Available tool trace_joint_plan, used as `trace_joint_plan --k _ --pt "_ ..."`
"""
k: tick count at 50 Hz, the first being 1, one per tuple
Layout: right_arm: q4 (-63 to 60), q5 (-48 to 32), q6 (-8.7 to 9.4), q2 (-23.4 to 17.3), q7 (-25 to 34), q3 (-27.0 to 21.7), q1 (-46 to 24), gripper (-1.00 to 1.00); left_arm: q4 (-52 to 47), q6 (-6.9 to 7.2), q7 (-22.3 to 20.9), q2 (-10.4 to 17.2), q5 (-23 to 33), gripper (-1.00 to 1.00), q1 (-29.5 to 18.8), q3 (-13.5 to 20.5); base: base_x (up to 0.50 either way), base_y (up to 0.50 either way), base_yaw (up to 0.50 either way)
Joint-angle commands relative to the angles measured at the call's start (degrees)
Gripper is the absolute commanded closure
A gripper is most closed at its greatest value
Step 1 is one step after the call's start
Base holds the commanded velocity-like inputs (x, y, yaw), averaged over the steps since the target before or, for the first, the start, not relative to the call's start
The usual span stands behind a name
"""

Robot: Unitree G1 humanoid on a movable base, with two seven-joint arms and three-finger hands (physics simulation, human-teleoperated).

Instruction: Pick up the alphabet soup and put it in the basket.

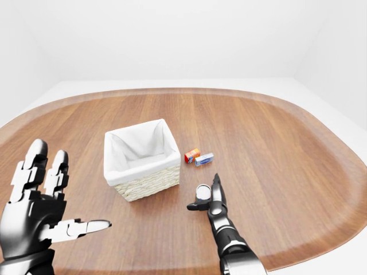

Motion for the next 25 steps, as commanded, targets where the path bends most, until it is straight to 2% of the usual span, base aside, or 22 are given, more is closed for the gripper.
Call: trace_joint_plan --k 1,10,14,20,25 --pt "3.51 0.65 0.0 0.01 0.49 -0.54 -1.25 -1.0 -0.92 -0.72 -0.2 -0.19 0.02 -1.0 1.39 -0.75 0.0 0.0 0.0" --pt "5.22 0.17 0.0 0.17 -0.22 -0.63 -2.03 -1.0 -2.18 -1.53 -0.44 -0.3 -0.33 -1.0 3.22 -1.29 0.0 0.0 0.0" --pt "6.86 -0.59 0.0 0.41 -1.03 -0.62 -2.88 -1.0 -3.4 -2.62 -0.83 -0.5 -0.08 -1.0 5.37 -2.52 0.0 0.0 0.0" --pt "8.32 -1.45 0.0 0.53 -1.96 -0.93 -3.85 -1.0 -3.39 -2.0 -0.56 -0.11 -0.69 -1.0 4.82 -2.06 0.0 0.0 0.0" --pt "8.95 -2.46 0.0 0.75 -2.81 -1.09 -4.26 -1.0 -3.45 -2.08 -0.72 -0.26 -0.71 -1.0 4.89 -1.92 0.0 0.0 0.0"
